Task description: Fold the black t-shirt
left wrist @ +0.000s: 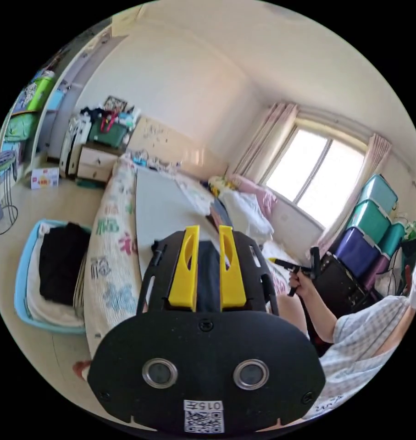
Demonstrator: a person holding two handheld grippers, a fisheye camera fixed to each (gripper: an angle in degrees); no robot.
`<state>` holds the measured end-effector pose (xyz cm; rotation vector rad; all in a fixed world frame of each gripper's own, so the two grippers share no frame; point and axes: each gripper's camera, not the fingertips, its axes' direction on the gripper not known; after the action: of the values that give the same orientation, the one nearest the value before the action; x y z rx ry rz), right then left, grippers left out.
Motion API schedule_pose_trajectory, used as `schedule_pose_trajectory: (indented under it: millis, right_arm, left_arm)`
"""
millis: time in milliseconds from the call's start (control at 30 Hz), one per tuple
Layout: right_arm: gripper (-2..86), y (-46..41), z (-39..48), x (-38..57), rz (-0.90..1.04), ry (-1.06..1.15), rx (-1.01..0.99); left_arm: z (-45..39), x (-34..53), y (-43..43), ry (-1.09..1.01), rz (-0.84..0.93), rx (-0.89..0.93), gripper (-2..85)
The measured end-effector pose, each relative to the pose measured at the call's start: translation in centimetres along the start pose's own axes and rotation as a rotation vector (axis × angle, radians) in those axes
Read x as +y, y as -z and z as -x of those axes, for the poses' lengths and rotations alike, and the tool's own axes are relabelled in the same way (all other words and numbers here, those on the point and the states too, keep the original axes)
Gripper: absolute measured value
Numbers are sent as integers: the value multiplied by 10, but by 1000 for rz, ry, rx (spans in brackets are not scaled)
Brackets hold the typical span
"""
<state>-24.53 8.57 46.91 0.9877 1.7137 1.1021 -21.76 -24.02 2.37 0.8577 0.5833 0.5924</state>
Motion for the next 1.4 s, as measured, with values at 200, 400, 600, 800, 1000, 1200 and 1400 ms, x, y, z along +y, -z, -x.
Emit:
schedule_pose_trajectory:
  millis: [200, 400, 600, 800, 1000, 1200, 1400]
  right_arm:
    - [93, -72, 59, -28, 48, 63, 41]
    - [121, -75, 147, 14, -324, 270, 458]
    - [187, -48, 254, 100, -749, 477, 537]
    - [280, -23, 227, 126, -710, 310, 183]
    - [314, -45, 209, 143, -686, 222, -16]
    - [309, -111, 199, 151, -627, 165, -108]
    - [187, -254, 185, 135, -376, 52, 10]
  left_arm:
    - [42, 12, -35, 94, -151, -47, 100]
    - [22, 44, -41, -101, -265, -273, 171]
    - [-51, 81, -55, -537, -472, -534, 261]
    - [-62, 90, -63, -508, -495, -512, 363]
    - [-68, 89, -71, -527, -473, -519, 380]
    - [-65, 75, -83, -542, -447, -507, 380]
    - [-26, 43, -85, -454, -417, -459, 280]
